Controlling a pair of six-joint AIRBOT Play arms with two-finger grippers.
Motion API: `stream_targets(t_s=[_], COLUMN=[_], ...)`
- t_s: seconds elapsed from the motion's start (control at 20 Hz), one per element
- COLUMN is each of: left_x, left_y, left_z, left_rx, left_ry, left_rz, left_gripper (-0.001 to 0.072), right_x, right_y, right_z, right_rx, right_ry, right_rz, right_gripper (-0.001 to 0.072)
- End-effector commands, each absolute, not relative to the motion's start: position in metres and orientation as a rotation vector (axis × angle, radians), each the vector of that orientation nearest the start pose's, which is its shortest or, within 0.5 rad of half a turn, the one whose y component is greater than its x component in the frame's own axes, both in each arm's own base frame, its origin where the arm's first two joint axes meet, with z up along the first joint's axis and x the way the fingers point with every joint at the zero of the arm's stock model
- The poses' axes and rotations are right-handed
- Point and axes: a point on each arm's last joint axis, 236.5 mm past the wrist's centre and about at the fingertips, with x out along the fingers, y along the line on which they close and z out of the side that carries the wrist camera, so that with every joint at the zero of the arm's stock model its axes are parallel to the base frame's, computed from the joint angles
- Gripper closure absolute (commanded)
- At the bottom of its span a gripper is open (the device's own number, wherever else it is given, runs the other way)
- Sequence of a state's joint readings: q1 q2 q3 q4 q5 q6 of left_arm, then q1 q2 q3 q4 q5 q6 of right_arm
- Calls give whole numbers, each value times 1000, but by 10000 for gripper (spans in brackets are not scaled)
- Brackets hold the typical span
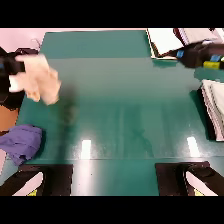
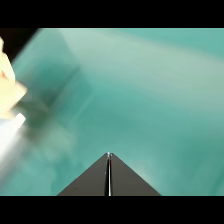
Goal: Fold the shirts.
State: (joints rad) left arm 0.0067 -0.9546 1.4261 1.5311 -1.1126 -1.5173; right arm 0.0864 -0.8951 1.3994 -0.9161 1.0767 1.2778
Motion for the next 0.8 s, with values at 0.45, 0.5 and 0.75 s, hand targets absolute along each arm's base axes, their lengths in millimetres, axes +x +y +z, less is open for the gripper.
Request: stream_targets(t_s=[0.45,0.5,0.75], left_x=[319,321,378], left_y=[-305,-327,-312], left_z=[238,213,160], left_rx=[353,372,275], left_ry=[672,711,835], left_rz=[-793,-827,-690], left_gripper=[680,484,46], right_x=[331,330,330], right_y=[136,136,137], right_z=[420,419,417], right_rx=[63,62,61], right_ry=[190,194,201], right_rz=[553,554,558], right_gripper=[695,695,695])
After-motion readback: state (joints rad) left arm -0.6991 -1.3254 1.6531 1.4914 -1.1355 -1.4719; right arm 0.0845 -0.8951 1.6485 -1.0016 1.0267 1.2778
